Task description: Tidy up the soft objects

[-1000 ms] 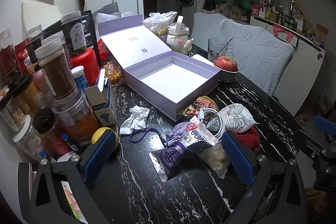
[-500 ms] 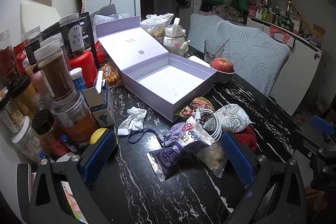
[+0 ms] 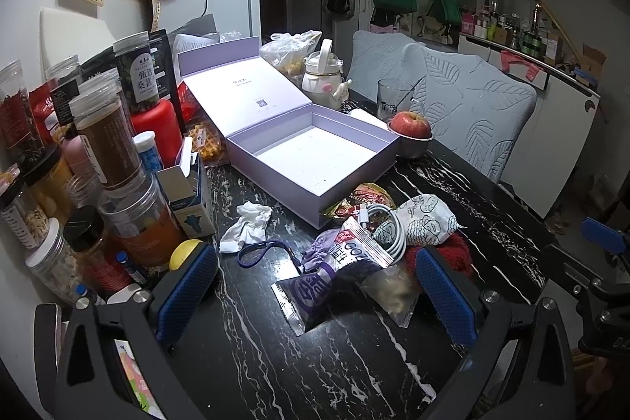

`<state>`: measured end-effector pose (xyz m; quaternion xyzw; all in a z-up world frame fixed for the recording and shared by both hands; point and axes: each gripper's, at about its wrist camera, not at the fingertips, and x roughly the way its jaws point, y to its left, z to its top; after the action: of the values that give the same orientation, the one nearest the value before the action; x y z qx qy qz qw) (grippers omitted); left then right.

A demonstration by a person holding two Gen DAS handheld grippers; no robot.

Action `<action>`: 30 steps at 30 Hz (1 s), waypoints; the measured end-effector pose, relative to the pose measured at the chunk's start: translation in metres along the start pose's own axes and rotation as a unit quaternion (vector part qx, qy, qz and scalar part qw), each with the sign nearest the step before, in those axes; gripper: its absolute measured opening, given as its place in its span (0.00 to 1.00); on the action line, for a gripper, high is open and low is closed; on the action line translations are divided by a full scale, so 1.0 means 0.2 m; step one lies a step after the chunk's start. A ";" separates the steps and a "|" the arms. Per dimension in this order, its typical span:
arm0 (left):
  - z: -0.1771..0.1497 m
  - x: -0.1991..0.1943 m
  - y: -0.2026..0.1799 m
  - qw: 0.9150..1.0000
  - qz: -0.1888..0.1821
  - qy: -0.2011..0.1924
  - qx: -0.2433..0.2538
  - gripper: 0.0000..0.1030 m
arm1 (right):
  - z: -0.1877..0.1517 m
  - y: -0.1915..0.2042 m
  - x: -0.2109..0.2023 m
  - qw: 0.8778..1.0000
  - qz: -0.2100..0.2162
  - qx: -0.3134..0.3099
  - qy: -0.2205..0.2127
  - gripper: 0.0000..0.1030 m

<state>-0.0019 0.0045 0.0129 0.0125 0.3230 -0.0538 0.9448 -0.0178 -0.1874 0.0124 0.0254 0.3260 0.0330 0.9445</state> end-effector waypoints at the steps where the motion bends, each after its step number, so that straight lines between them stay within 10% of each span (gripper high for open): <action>1: 0.00 -0.01 0.00 1.000 0.000 -0.001 0.000 1.00 | 0.00 0.00 -0.01 1.000 0.000 0.000 -0.001 1.00; 30: -0.06 -0.04 0.04 1.000 -0.018 0.006 -0.013 1.00 | -0.09 -0.03 -0.14 1.000 0.009 0.021 -0.011 1.00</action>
<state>-0.0155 0.0134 0.0086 -0.0053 0.3298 -0.0665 0.9417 -0.0511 -0.1961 0.0157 0.0488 0.3162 0.0345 0.9468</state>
